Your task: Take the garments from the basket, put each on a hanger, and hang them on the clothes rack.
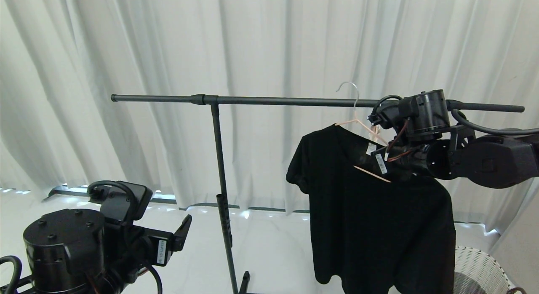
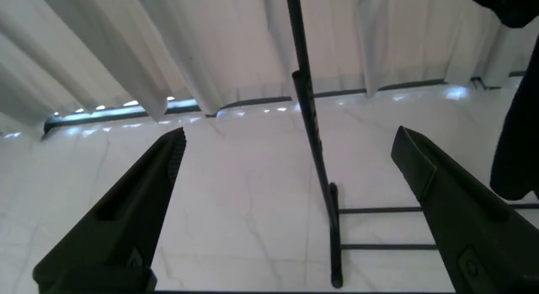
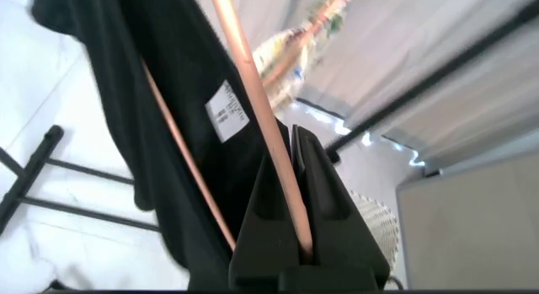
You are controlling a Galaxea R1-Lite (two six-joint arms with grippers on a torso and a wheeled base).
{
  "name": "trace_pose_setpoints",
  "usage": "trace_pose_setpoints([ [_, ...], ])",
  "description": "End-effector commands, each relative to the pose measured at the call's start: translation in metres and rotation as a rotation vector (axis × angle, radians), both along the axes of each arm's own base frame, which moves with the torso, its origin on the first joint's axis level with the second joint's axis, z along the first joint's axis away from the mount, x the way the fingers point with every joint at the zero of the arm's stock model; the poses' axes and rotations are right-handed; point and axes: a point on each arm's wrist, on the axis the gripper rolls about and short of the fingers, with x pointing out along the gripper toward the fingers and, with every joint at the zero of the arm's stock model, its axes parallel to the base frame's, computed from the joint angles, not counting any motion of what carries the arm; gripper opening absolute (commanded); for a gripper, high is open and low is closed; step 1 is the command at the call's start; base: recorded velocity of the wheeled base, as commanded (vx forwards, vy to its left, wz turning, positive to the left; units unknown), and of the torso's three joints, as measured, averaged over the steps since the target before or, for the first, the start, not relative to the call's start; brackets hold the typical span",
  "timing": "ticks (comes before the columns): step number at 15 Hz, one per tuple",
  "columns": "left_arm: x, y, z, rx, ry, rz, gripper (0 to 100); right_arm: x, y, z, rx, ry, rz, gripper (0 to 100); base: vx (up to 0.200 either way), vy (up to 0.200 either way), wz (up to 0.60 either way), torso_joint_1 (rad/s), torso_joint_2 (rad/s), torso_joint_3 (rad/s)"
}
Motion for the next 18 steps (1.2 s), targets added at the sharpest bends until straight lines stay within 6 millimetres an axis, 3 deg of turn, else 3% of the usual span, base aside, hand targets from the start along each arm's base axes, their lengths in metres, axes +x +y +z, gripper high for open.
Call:
trace_pose_setpoints([
  [1,0.000,0.000,0.000,0.000,0.000,0.000,100,0.001,0.001,-0.002,-0.005,0.005,-0.002,0,0.200,0.000,0.00,0.007,0.00,0.007],
  [4,0.000,0.000,-0.001,0.002,0.003,-0.001,100,0.001,0.000,-0.003,-0.012,0.002,-0.016,0,0.200,0.000,0.00,0.002,0.00,0.004],
  [12,-0.005,-0.010,-0.001,0.002,0.005,-0.056,100,0.004,-0.006,0.000,-0.012,0.001,-0.037,0,0.000,0.000,0.00,0.000,0.00,0.000],
  [18,-0.004,-0.010,-0.002,0.001,0.008,-0.055,100,0.014,-0.003,0.037,-0.034,0.088,-0.071,0,0.000,0.000,0.00,0.000,0.00,0.000],
])
